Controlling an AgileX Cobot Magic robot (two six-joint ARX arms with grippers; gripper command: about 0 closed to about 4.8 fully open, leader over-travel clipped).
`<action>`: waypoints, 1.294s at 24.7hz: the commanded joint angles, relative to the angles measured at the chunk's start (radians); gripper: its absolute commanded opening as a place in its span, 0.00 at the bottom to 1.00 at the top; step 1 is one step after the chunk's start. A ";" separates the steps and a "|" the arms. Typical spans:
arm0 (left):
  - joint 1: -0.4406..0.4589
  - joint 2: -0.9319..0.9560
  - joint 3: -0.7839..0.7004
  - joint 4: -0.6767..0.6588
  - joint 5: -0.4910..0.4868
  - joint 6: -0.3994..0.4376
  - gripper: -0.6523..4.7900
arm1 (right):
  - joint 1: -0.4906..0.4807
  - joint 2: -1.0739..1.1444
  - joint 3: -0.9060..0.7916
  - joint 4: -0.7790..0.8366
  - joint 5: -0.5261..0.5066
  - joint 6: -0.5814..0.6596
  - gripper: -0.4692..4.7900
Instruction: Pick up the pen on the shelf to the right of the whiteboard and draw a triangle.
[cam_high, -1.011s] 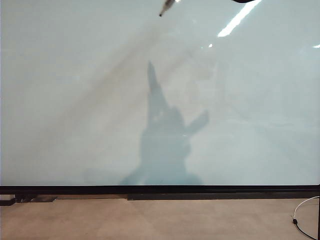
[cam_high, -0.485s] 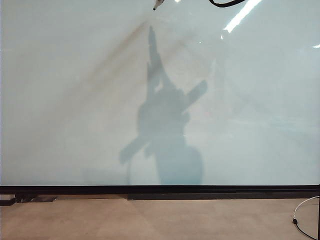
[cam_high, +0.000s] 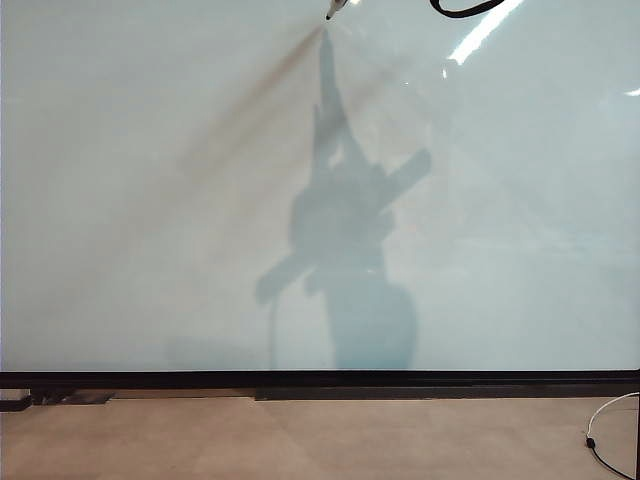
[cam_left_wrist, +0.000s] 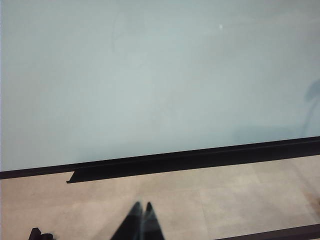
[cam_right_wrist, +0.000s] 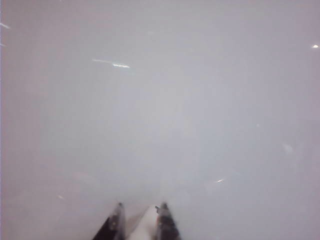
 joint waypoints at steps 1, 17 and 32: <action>0.000 0.000 0.003 0.006 0.003 0.001 0.11 | -0.008 0.000 0.006 0.018 -0.013 -0.002 0.08; 0.000 0.000 0.003 0.006 0.003 0.001 0.11 | -0.009 0.079 0.030 0.047 -0.013 0.003 0.08; 0.000 0.000 0.003 0.006 0.003 0.001 0.11 | -0.004 0.165 0.030 0.053 -0.021 0.054 0.08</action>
